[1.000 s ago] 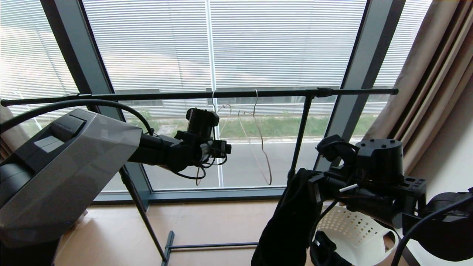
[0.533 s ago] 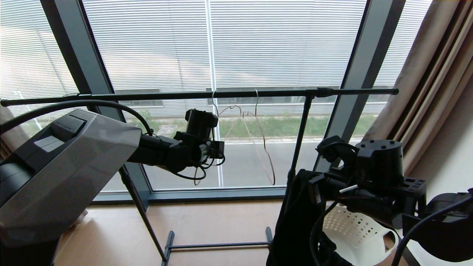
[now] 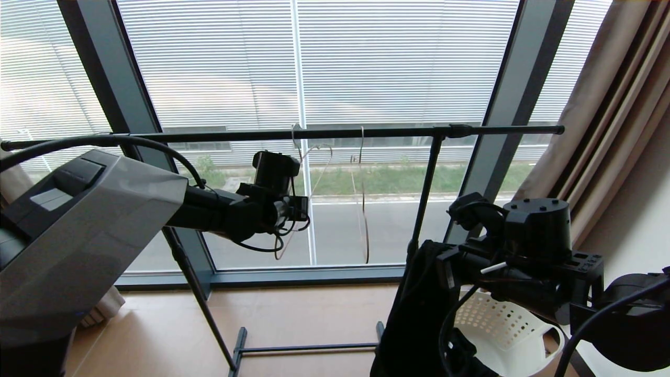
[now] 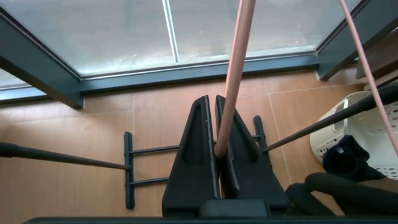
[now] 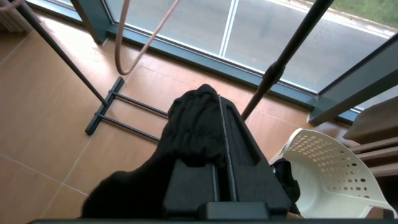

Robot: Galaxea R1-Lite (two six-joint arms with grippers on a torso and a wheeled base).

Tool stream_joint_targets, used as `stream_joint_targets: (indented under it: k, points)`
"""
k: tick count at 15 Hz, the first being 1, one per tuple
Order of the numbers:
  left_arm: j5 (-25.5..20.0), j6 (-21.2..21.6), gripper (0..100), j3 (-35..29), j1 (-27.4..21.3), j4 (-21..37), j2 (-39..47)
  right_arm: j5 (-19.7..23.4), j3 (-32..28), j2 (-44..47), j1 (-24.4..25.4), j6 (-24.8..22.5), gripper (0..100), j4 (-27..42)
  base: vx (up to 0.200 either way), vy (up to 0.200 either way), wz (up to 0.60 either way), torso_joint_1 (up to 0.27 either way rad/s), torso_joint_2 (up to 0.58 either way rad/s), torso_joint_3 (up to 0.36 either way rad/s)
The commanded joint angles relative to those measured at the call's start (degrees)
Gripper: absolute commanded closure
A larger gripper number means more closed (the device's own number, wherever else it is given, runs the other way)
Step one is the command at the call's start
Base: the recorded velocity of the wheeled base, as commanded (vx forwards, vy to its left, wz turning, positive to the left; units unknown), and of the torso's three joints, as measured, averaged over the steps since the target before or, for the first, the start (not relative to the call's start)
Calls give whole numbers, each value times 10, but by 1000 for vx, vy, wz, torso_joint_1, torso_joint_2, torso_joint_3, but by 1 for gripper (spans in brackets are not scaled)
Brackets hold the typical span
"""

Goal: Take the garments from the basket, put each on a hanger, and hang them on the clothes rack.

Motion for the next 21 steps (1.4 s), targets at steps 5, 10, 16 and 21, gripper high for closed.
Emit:
stream_joint_targets:
  k: [5, 10, 16, 21]
  points:
    - [-7, 5, 100, 48, -2, -1, -57, -1, 3, 1, 0, -1, 100, 0, 0, 0, 0, 0, 0, 0]
    - [-44, 33, 100, 128, 0, -59, -95, -1, 3, 0, 1, -1, 100, 0, 0, 0, 0, 0, 0, 0]
    - [-63, 52, 100, 235, 0, -110, -160, -1, 5, -5, 1, -1, 100, 0, 0, 0, 0, 0, 0, 0]
    - [-106, 75, 100, 397, 9, -203, -244, -1, 5, -12, 1, -4, 100, 0, 0, 0, 0, 0, 0, 0]
